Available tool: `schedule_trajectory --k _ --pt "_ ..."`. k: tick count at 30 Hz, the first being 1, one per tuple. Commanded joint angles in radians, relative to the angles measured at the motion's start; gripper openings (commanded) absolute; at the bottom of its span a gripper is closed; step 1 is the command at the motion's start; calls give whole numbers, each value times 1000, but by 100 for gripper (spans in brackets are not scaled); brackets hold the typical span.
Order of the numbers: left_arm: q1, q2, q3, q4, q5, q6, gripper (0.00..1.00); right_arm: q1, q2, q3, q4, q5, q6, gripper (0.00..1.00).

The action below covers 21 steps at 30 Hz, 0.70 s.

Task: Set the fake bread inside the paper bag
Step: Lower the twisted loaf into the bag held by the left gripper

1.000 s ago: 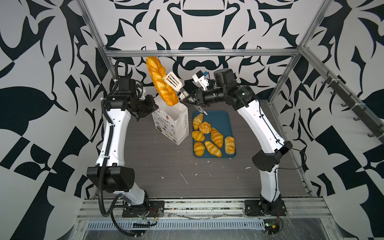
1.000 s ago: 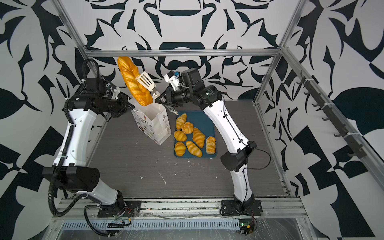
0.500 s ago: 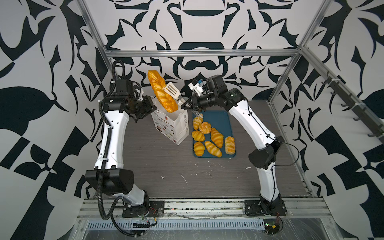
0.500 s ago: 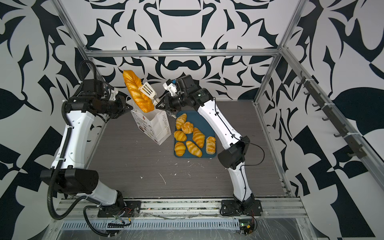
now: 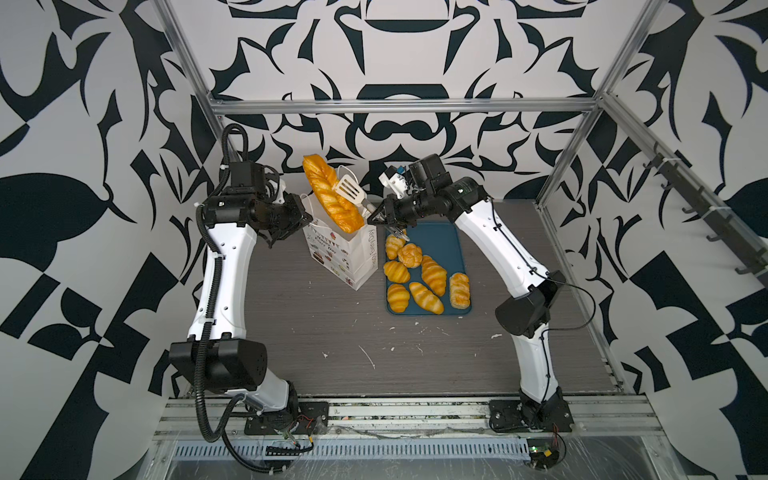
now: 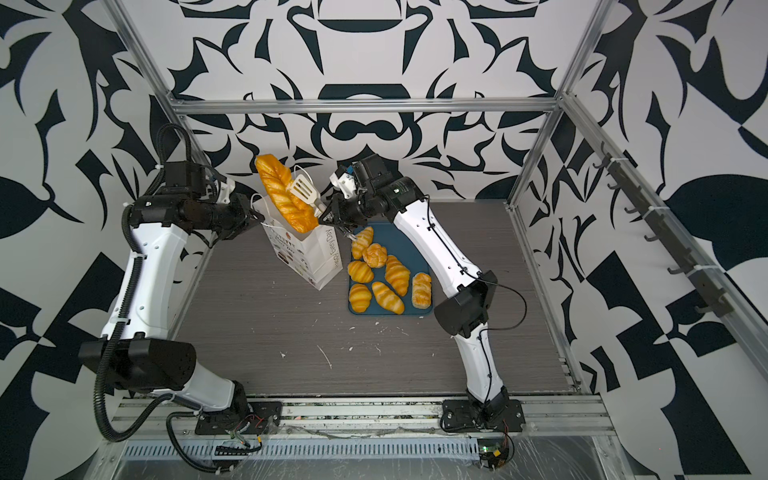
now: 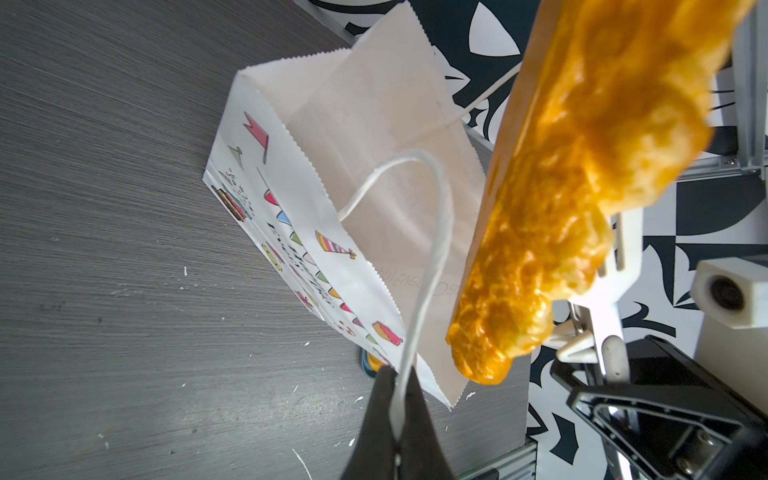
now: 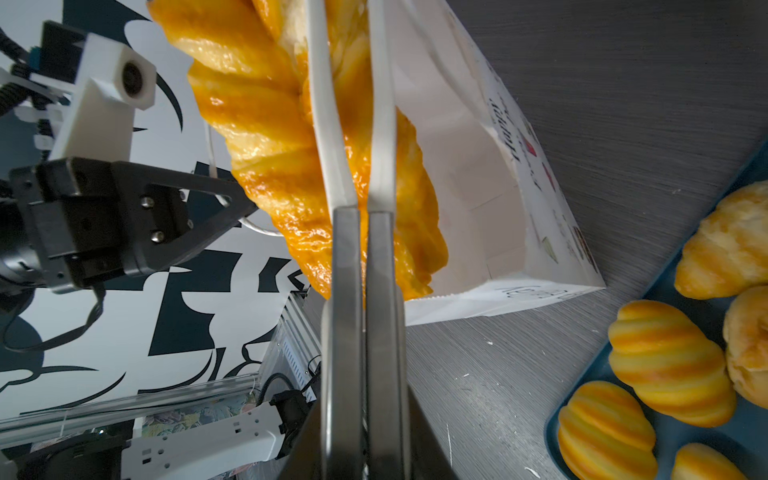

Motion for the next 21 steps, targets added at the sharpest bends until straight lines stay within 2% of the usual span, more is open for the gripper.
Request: schedule_trajectory --k 1,21 --pt "7 -32 -9 -23 18 -15 0 -3 -28 49 18 18 -51 25" --pt "7 -41 -10 -10 43 -31 0 -1 -42 34 -24 46 -76 34"
